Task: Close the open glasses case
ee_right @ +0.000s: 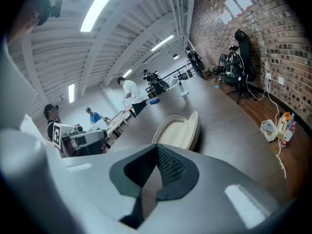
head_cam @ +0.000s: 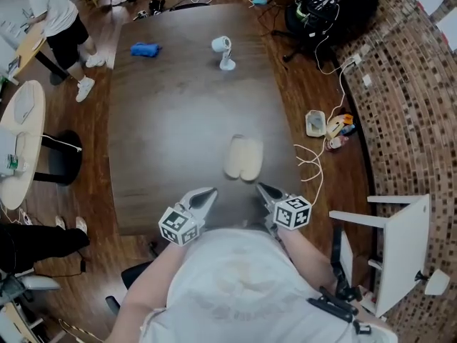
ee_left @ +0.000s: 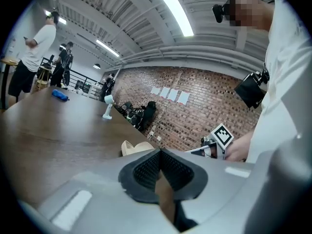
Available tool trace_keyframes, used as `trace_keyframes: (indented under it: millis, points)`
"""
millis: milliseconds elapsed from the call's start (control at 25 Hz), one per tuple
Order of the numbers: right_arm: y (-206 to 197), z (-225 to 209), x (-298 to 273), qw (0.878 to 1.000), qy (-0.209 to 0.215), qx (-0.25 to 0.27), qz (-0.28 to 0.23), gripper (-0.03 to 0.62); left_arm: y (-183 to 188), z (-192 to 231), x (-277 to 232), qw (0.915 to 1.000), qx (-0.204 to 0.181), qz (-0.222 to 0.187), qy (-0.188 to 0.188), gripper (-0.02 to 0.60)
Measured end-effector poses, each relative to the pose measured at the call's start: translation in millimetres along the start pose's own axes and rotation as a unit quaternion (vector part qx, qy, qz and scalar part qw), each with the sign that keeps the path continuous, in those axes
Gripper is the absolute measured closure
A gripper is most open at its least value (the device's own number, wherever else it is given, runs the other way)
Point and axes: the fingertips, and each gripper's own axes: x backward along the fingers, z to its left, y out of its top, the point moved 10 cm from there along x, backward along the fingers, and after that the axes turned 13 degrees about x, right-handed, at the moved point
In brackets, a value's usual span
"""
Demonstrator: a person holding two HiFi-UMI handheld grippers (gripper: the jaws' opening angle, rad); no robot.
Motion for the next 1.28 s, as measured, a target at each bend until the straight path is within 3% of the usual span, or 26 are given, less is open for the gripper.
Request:
trace_keyframes:
  millis: [280, 760, 1000, 1280]
  points:
    - [-5, -12, -3, 0.999, -0.021, -0.034, 0.003, 0.585, 4, 8, -8, 0.9999, 0.001, 0.009, -0.014, 0.577]
    - [14, -48, -27, 0.997, -0.052, -0.059, 0.007, 0.568, -4, 13, 15, 0.9994, 0.014, -0.013, 0.028, 0.577]
    - [16, -68, -37, 0.992, -0.086, -0.089, 0.009, 0.470, -8, 14, 37, 0.9978, 0.021, -0.031, 0.056, 0.577]
    - [7, -81, -57, 0.982, -0.089, -0.165, -0.003, 0.387, -10, 13, 55, 0.9952, 0.027, -0.042, 0.084, 0.577]
